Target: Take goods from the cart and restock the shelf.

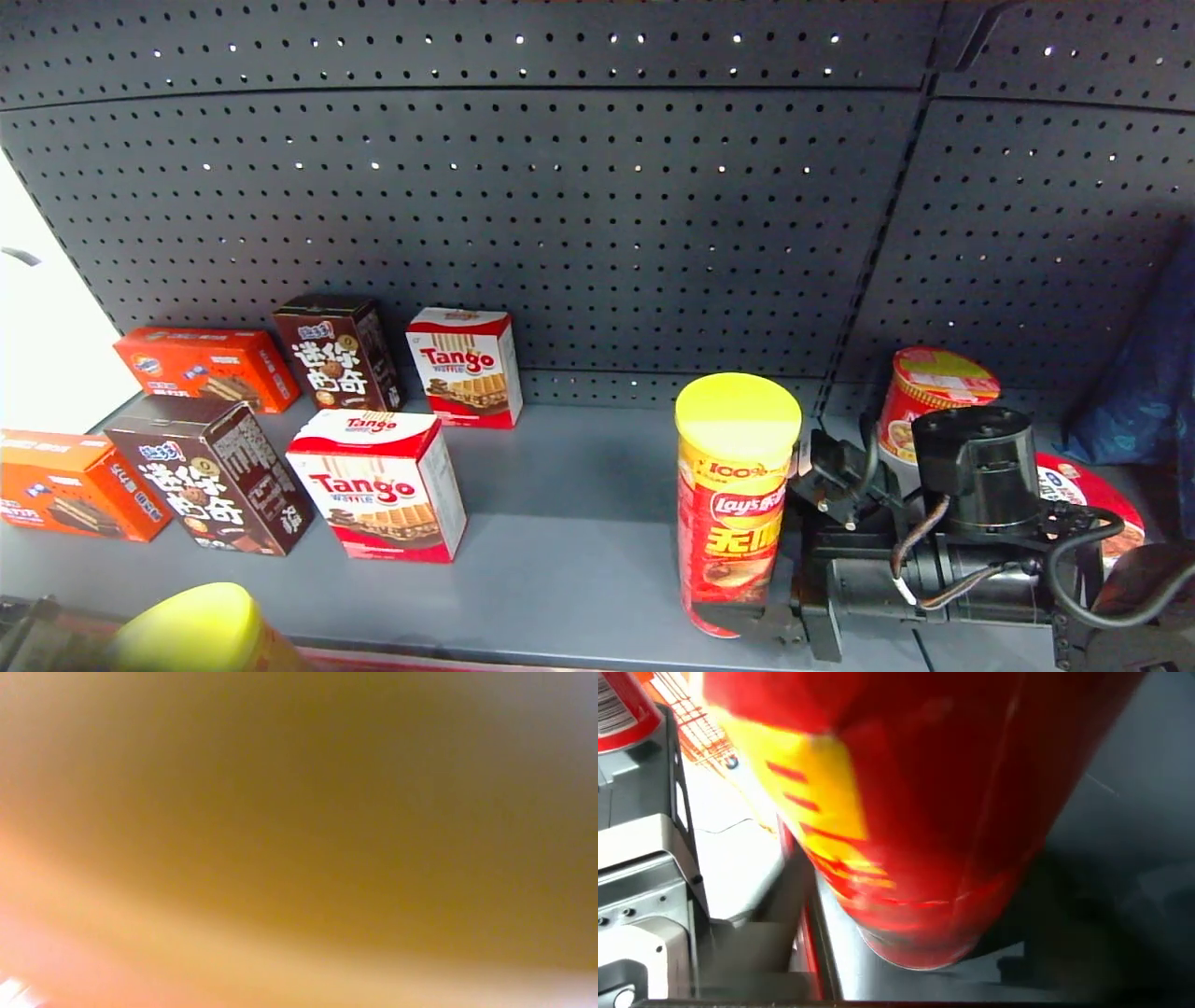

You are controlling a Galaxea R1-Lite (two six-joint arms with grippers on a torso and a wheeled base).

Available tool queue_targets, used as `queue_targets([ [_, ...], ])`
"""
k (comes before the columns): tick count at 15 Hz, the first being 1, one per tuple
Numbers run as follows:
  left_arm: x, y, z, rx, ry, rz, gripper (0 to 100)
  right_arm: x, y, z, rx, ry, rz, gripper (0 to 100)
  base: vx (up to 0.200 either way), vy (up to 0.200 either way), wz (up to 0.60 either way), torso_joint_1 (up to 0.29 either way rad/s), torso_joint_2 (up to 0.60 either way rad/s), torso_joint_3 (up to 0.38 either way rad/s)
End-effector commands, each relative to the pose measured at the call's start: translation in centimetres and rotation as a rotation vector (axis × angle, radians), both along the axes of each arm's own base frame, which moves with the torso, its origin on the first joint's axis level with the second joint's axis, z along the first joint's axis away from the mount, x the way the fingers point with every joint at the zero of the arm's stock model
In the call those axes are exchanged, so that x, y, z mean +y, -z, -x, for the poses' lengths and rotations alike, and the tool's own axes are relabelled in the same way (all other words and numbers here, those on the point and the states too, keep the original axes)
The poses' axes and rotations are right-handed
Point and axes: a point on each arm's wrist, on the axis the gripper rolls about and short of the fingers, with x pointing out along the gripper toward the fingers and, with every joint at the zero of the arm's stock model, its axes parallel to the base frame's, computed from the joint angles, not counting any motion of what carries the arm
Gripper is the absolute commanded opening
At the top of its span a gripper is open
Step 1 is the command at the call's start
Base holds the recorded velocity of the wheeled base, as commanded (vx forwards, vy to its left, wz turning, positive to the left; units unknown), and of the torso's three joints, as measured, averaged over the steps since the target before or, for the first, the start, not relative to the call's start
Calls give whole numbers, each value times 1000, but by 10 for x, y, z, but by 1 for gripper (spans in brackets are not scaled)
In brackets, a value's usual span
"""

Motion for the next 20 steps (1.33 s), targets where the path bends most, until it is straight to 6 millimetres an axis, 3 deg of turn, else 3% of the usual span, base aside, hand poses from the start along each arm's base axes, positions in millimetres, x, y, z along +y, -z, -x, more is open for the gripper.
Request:
queue_targets([
  [1,0,1,1,3,1,-1,0,2,-1,0,-5,-7,-3,100,0,0,0,0,0,0],
  [20,2,7,4,14,1,-6,0,-14,-11,26,-29,-9,-17,100,0,0,0,0,0,0],
])
